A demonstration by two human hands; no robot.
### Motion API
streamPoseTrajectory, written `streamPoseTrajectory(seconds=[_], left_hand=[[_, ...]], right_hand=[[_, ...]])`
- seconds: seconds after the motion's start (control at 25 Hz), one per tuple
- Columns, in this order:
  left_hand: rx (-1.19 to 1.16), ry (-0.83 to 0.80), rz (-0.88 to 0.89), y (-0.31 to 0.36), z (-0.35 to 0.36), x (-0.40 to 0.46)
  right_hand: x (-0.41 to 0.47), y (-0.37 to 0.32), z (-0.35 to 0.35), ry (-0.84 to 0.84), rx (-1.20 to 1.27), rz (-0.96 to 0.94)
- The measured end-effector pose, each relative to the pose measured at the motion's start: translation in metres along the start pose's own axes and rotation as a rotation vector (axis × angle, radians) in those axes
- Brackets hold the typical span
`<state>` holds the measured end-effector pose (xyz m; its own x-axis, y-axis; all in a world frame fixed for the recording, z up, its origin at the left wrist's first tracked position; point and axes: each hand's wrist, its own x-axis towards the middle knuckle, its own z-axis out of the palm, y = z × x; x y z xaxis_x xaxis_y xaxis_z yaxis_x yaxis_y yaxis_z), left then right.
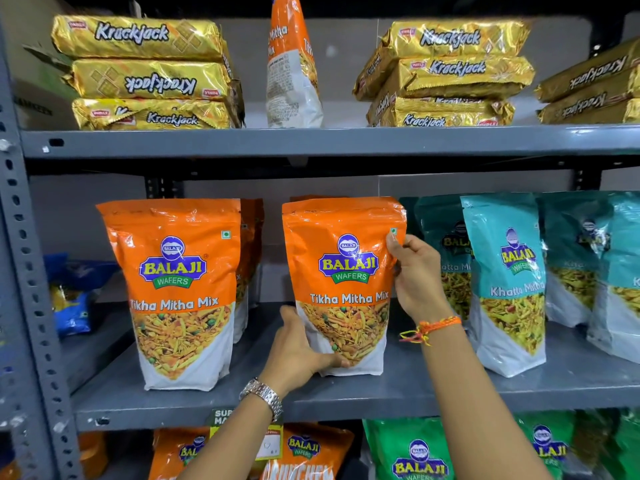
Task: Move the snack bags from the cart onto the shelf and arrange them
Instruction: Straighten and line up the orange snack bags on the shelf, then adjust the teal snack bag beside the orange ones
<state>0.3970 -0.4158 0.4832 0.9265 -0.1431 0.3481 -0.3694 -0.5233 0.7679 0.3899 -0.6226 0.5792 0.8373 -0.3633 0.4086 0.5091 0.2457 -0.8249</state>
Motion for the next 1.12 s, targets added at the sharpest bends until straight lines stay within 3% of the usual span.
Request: streamPoseTrajectory(seconds=[0.24,0.56,0.76,0.84,0.92,1.0,1.12], left_hand=[[0.179,0.018,0.000,0.003,-0.005,-0.002],[0.138,0.063,0.024,0.003,-0.005,-0.011],[0.076,0.595,0.319,0.029,0.018,-0.052],[-0.005,0.665,0.477,0.053,0.033,-0.064],[-0.103,0.571,0.526,0.080,0.060,-0.071],[-0.285,0.306,0.400,0.108,0.092,-0.073],[-0.396,-0.085,0.179,0.144,0.153,-0.060]], right_hand=[[0.006,0.006,0.006,0.098,0.005,-0.065],[-0.001,0.002,0.000,0.055,-0.059,-0.050],[-0.039,-0.004,-0.077,0.362,-0.179,-0.389],[-0.044,-0.015,-0.135,0.499,-0.143,-0.420],[-0.035,-0.022,-0.192,0.561,-0.156,-0.340],[-0.021,-0.019,-0.232,0.527,-0.236,-0.182],[0.001,-0.017,-0.270,0.268,-0.295,0.051]])
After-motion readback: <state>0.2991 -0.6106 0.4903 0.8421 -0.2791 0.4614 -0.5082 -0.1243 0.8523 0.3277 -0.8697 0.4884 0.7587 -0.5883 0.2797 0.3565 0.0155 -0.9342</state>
